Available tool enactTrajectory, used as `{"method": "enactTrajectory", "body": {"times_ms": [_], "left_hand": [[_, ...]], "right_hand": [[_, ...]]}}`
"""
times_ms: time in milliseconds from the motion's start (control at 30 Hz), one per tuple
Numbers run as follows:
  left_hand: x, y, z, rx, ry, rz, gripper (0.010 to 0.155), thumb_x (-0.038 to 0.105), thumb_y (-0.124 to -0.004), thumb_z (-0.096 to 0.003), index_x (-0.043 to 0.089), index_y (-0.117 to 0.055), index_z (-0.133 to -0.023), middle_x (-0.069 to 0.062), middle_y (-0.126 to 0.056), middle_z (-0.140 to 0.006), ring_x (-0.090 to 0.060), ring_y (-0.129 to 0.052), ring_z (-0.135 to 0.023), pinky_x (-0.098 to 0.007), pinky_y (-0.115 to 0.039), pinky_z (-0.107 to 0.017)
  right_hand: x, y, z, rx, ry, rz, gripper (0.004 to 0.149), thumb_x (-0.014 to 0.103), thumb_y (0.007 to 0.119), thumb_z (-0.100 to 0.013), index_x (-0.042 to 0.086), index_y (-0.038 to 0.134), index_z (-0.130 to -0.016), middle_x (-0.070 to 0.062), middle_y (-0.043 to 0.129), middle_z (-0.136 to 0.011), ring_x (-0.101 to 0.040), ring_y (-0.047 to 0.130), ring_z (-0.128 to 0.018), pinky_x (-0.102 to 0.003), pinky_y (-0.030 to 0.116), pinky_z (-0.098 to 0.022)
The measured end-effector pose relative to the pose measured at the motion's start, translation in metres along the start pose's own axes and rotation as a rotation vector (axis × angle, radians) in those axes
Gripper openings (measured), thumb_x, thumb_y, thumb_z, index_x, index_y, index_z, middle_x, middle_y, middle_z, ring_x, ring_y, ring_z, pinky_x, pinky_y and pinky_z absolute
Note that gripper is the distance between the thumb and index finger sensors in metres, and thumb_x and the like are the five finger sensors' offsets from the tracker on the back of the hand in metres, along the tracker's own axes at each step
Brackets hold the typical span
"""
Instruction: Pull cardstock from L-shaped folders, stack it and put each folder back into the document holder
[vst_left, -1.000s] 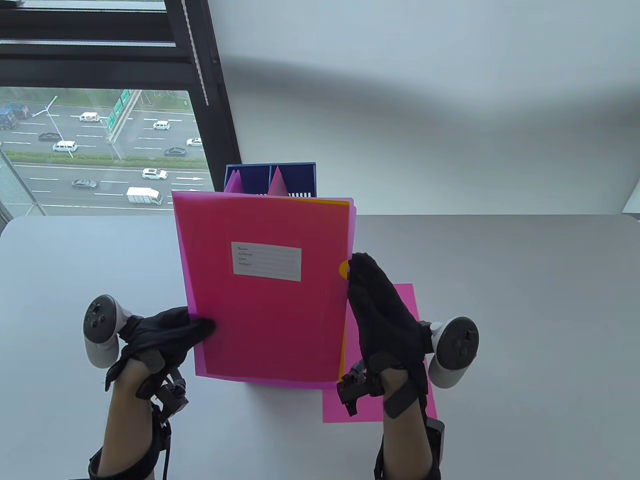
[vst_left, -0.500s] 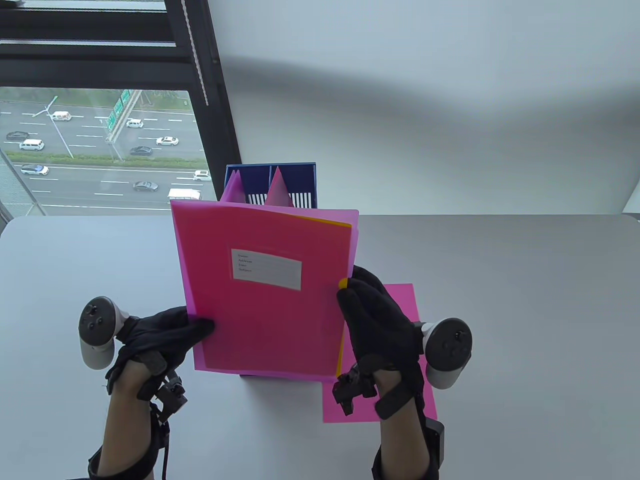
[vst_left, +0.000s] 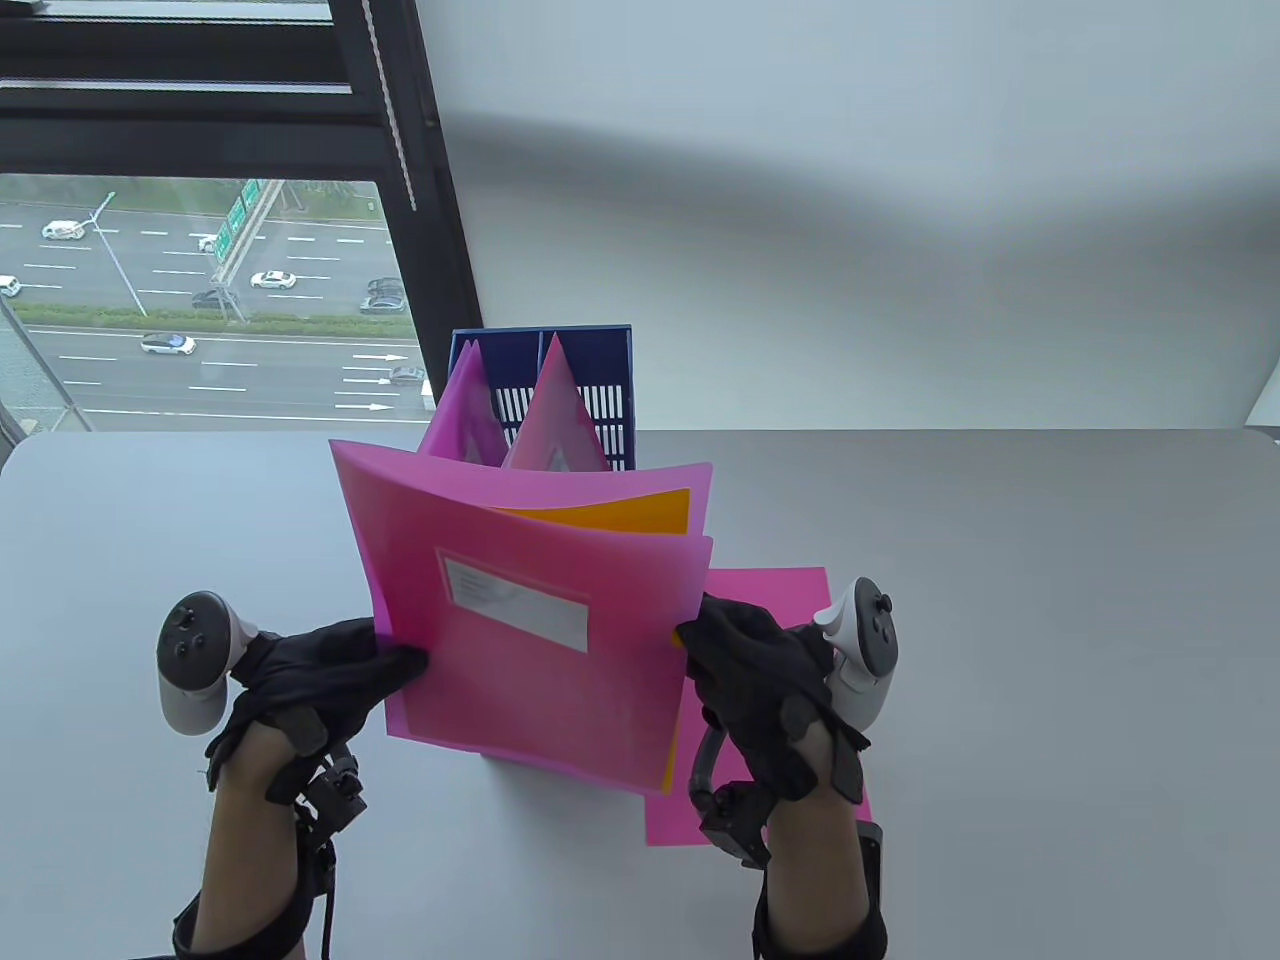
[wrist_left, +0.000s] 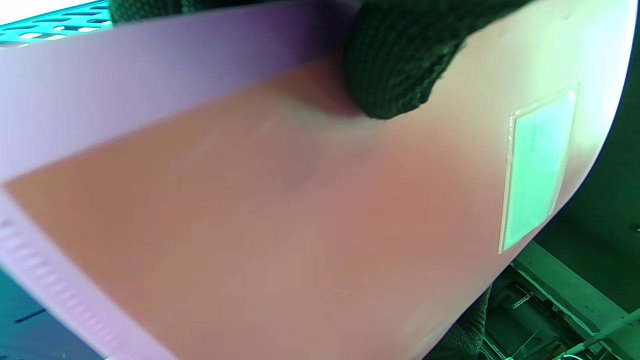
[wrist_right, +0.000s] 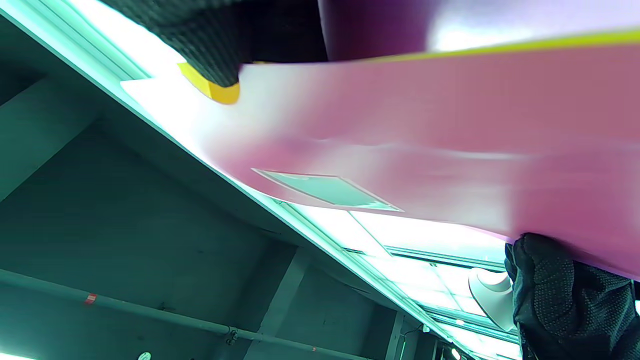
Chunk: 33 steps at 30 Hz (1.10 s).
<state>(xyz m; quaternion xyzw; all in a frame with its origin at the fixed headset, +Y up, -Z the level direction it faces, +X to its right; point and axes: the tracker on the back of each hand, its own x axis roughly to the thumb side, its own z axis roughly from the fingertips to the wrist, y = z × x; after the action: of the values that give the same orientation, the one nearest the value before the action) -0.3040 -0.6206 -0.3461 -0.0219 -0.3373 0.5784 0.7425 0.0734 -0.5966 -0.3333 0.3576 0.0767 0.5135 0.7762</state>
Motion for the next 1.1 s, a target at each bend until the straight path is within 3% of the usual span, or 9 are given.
{"method": "enactTrajectory", "body": {"times_ms": [167,433,700,1100], "left_hand": [[-0.001,-0.001,-0.001,-0.015,-0.003,0.009,0.040,0.040,-0.084,-0.0546,0.017,-0.095,-0.086,-0.003,-0.103,-0.072,-0.035,-0.102,-0.071,-0.057,-0.067,-0.069],[-0.002,0.002,0.002,0.033,-0.032,0.039,0.041,0.039,-0.083,-0.0553,0.015,-0.094,-0.086,-0.003,-0.103,-0.070,-0.034,-0.102,-0.069,-0.056,-0.067,-0.069],[-0.003,0.002,0.001,0.053,-0.026,0.025,0.041,0.039,-0.083,-0.0555,0.015,-0.094,-0.086,-0.003,-0.103,-0.070,-0.034,-0.102,-0.069,-0.056,-0.067,-0.069],[-0.004,0.003,0.001,0.058,-0.042,0.020,0.041,0.039,-0.082,-0.0558,0.015,-0.093,-0.087,-0.003,-0.102,-0.071,-0.034,-0.102,-0.070,-0.057,-0.066,-0.070]], "right_hand": [[0.000,0.000,-0.001,-0.003,-0.007,0.020,0.042,0.056,0.074,-0.065,0.022,0.092,-0.083,-0.004,0.084,-0.096,-0.027,0.091,-0.074,-0.055,0.058,-0.073],[0.018,0.001,0.007,-0.242,-0.081,0.350,0.040,0.047,0.082,-0.062,0.032,0.078,-0.099,-0.002,0.077,-0.105,-0.023,0.091,-0.081,-0.055,0.058,-0.075],[0.031,0.009,0.013,-0.430,-0.172,0.727,0.038,0.045,0.086,-0.060,0.034,0.080,-0.096,-0.001,0.087,-0.097,-0.016,0.098,-0.070,-0.053,0.060,-0.075],[0.030,0.011,0.013,-0.436,-0.195,0.740,0.036,0.044,0.078,-0.062,0.030,0.082,-0.095,-0.004,0.084,-0.100,-0.018,0.098,-0.069,-0.052,0.061,-0.075]]}}
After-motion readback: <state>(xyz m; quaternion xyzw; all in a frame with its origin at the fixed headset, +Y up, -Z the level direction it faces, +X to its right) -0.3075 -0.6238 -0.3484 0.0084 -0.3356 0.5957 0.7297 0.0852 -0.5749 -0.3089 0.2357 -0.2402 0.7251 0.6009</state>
